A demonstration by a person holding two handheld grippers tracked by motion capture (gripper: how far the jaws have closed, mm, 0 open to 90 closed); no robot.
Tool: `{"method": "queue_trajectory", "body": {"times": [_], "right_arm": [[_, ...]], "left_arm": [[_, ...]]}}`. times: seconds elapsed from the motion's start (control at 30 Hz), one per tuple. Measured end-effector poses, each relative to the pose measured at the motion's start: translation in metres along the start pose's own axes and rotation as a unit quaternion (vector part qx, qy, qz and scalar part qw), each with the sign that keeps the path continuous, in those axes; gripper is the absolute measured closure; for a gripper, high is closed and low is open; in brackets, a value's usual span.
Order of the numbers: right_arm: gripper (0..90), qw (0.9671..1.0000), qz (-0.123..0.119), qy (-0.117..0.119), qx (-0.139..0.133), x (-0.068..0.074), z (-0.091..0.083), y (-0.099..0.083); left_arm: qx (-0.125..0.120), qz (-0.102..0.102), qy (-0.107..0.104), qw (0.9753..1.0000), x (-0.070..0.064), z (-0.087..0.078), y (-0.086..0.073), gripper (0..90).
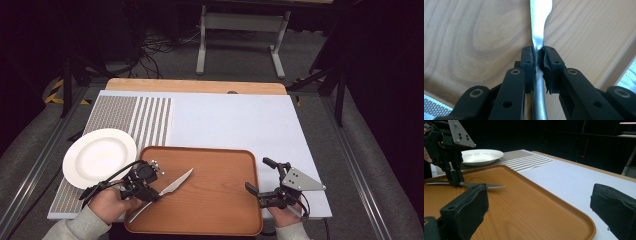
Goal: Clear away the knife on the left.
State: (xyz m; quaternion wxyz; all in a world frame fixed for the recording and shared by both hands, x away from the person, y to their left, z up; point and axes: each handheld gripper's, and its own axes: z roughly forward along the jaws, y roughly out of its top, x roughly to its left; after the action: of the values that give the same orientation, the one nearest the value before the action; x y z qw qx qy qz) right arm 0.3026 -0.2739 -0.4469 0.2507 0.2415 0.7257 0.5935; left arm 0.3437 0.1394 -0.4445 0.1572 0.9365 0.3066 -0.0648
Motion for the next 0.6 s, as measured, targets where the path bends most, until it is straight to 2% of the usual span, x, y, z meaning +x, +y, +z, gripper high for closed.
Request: {"method": "queue_trajectory", "body": {"times": [0.17,0.27,0.3,0.4,0.53,0.57,0.6], "right_arm": [[2.1,1.0000,0.000,0.001,0.000,0.0001,0.0000,0.0001],[2.1,1.0000,0.000,0.000,-0.001,0.0000,-0.0001,0.0002],[2.1,1.0000,0.000,0.000,-0.001,-0.0001,-0.0002,0.0002],[2.1,1.0000,0.000,0.000,-0.001,-0.0001,-0.0001,0.0001],[2.1,1.0000,0.001,0.002,0.001,-0.0001,0.0003,-0.0002],[2.1,1.0000,0.001,0.002,0.000,-0.0001,0.0002,-0.0001],[2.1,1.0000,0.001,0.001,0.000,-0.0001,0.0001,-0.0001]], "left_arm": [[0.002,-0.004,0.001,1.0000,0.0000,-0.0003,0.0001,79.1],[-0.002,0.006,0.002,1.0000,0.0010,0.0004,0.0004,78.8],[0.003,0.000,0.002,1.0000,-0.0004,-0.0002,0.0000,78.4],[0.006,0.003,0.007,1.0000,-0.0016,-0.0004,0.0001,77.6],[-0.001,0.008,0.012,0.9999,-0.0016,-0.0017,-0.0003,71.2],[-0.007,0.011,0.003,0.9999,-0.0021,-0.0036,-0.0006,61.3],[-0.010,0.019,-0.001,0.9998,-0.0025,-0.0050,-0.0004,58.4]]}}
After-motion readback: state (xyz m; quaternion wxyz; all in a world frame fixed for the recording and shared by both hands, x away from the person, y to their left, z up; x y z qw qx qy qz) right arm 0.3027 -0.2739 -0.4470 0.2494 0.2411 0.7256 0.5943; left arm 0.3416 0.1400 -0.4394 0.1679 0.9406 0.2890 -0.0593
